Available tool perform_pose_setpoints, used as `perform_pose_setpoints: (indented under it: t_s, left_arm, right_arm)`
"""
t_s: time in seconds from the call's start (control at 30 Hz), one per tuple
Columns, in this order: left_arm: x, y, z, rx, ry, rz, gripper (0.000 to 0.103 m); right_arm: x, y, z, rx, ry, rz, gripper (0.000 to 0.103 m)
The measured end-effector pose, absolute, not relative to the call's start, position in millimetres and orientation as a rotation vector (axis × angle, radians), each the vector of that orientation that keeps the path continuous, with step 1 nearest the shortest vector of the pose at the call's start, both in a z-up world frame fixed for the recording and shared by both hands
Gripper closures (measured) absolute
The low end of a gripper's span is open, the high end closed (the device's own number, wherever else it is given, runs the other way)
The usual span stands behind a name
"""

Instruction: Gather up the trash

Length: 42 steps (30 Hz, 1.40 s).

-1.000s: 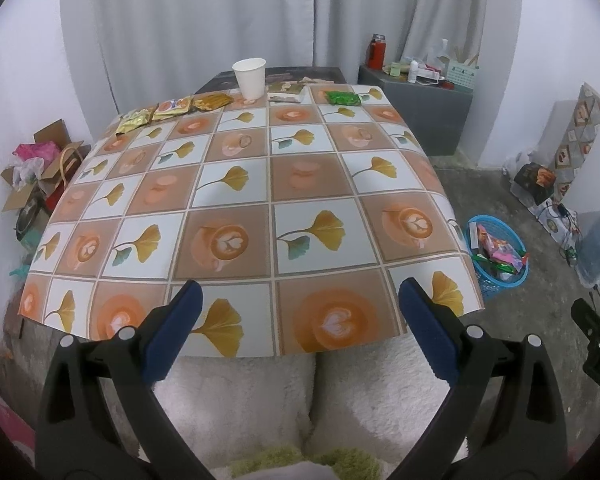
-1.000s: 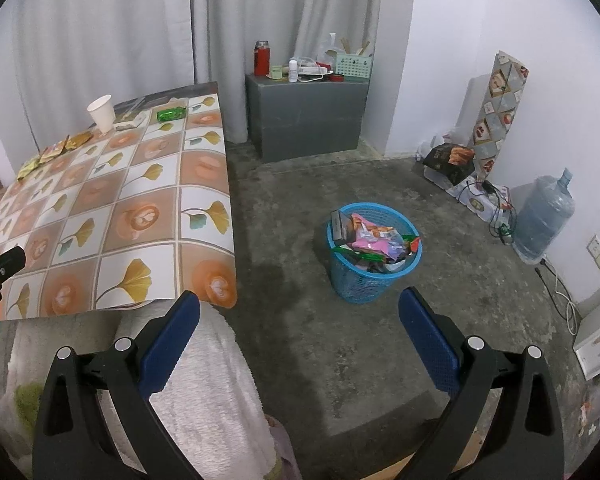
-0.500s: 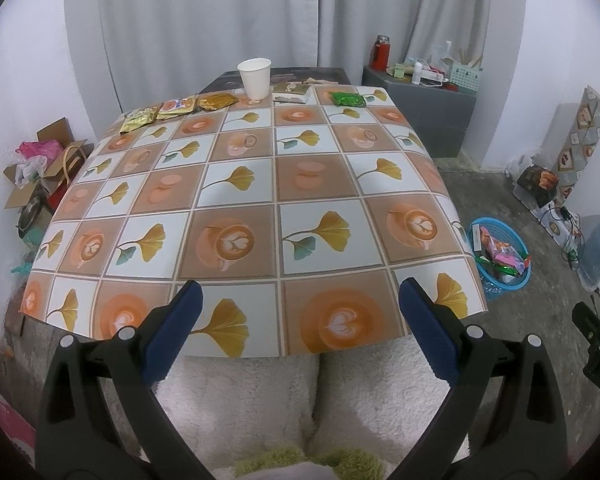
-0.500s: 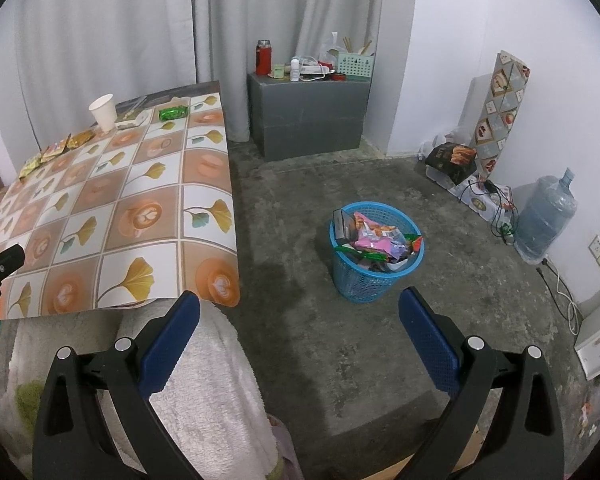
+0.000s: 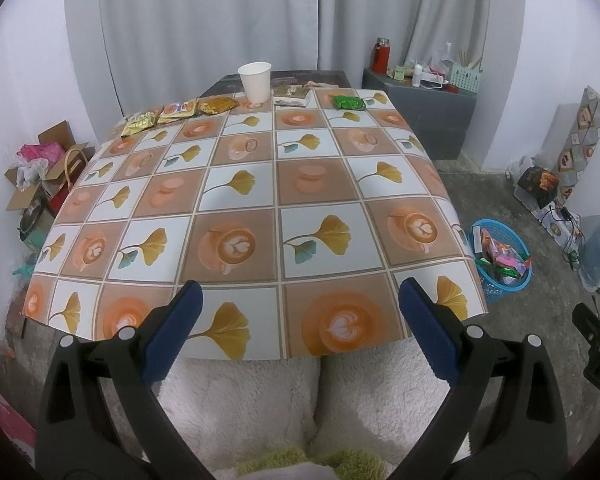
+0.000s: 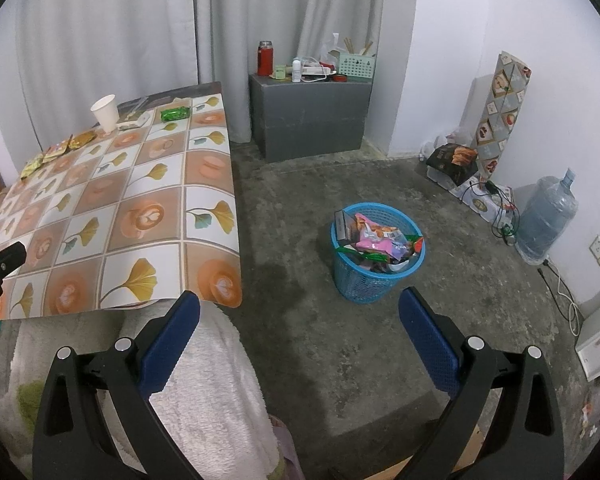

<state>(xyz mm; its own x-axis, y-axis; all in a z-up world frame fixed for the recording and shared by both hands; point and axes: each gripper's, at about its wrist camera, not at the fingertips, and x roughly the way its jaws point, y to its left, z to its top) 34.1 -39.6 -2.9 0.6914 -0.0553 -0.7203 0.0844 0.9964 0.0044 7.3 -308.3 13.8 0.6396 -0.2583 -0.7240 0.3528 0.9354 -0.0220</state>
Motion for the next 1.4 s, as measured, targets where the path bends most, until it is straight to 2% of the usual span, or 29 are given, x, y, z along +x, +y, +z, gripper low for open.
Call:
perform_pose_setpoints:
  t_s: [1.4]
  left_arm:
    - [33.4, -38.3, -4.6, 0.042, 0.801, -0.077, 0.009]
  right_arm:
    - [6.9, -305.9, 13.6, 0.128, 0.804, -0.351, 0.006]
